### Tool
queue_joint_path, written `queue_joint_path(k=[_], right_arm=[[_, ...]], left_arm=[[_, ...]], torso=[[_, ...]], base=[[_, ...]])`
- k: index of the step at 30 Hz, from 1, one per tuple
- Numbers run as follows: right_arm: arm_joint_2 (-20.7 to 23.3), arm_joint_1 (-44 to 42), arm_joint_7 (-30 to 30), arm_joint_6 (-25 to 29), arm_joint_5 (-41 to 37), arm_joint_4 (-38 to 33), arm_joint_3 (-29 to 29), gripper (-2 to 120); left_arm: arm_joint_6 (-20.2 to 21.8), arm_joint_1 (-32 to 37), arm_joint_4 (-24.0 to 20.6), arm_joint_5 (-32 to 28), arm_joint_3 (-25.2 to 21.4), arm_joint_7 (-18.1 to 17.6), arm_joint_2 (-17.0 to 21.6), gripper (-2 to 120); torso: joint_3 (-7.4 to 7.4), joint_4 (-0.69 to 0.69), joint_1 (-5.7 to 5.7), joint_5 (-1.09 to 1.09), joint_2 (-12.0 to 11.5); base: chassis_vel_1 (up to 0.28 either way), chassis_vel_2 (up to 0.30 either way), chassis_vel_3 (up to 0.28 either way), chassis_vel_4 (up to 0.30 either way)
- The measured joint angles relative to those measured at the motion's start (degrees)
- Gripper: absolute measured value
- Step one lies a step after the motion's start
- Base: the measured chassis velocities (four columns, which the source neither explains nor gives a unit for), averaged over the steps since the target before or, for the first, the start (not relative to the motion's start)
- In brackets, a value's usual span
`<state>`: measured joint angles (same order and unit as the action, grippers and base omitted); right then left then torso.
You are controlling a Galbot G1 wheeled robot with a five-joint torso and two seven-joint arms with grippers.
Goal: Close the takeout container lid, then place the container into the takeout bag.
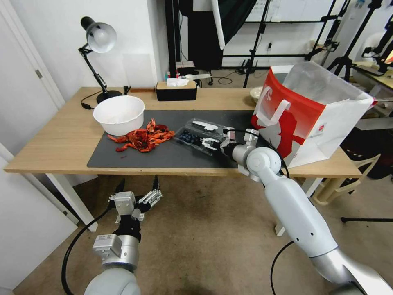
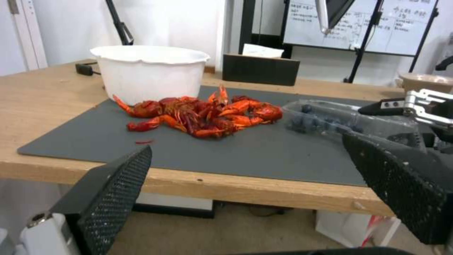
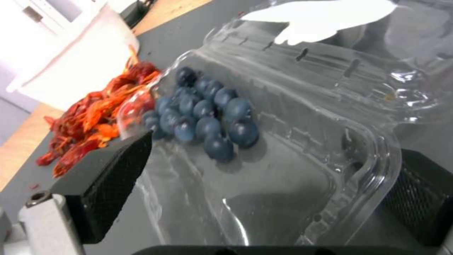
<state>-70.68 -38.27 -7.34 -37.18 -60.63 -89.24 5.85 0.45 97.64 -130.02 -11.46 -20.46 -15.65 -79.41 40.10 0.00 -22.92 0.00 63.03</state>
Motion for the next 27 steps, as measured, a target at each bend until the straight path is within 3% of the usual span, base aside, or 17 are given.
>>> queue_joint_path(k=[27], right_arm=[[-0.4, -7.3, 0.3, 0.3, 0.9, -9.5, -1.8, 100]], left_arm=[[-0.7, 0.2, 0.7, 0.9, 0.2, 0.1, 0.2, 100]], torso=[[0.0, 0.01, 0.0, 0.0, 0.0]], base=[[0.0, 0.0, 0.0, 0.0]])
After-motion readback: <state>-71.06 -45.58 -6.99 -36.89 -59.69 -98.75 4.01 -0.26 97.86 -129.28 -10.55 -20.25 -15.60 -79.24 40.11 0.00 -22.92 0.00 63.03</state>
